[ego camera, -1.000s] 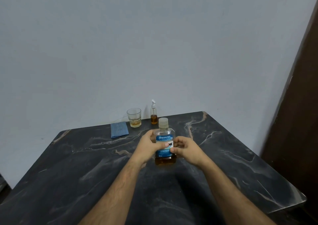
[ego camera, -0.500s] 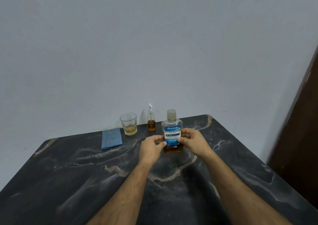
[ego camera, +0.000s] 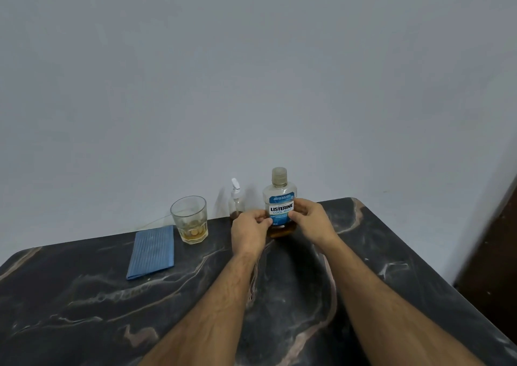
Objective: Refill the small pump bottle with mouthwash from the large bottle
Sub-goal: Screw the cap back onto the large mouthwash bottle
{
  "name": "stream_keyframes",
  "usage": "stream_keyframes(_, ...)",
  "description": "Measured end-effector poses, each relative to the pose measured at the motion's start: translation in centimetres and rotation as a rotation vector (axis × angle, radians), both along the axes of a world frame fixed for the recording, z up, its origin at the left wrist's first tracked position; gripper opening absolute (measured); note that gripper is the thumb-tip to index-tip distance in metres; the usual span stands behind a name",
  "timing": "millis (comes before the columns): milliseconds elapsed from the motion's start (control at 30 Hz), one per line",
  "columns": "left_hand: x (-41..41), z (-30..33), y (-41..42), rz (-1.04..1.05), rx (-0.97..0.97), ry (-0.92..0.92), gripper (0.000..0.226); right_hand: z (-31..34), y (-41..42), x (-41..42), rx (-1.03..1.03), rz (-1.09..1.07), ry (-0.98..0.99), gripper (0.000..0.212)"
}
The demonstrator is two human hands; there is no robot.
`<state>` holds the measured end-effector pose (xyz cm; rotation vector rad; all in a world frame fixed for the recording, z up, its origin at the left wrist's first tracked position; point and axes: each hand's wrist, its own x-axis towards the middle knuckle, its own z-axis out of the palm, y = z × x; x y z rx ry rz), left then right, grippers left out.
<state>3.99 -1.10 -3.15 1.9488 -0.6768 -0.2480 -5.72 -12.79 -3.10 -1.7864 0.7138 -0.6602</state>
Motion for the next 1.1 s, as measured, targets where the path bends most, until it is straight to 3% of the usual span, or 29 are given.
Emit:
stream_keyframes(567,2.3,-1.3,-4.0,-0.017,-0.02,-0.012,0.034,-0.7,-3.7,2.1,-0.04,-0.011,0.043,0.038)
stream_keyframes(767,0.9,-1.8,-3.0,-0.041,0.006,-0.003,0.046,-1.4,-3.3,1.8,-0.023,-0.132,0.108,0.055)
stream_keyframes(967,-0.8,-1.9,1.3,-0.046,-0.011,-0.018,0.045,-0.6,1.4,0.4,-0.204,-0.386,0.083,0.023)
stream_keyframes(1100,-1.2,-1.2,6.4,0.001,-0.051,-0.074,0.042,-0.4,6.3,-0.6,-0.226,-0.278,0.065,0.01)
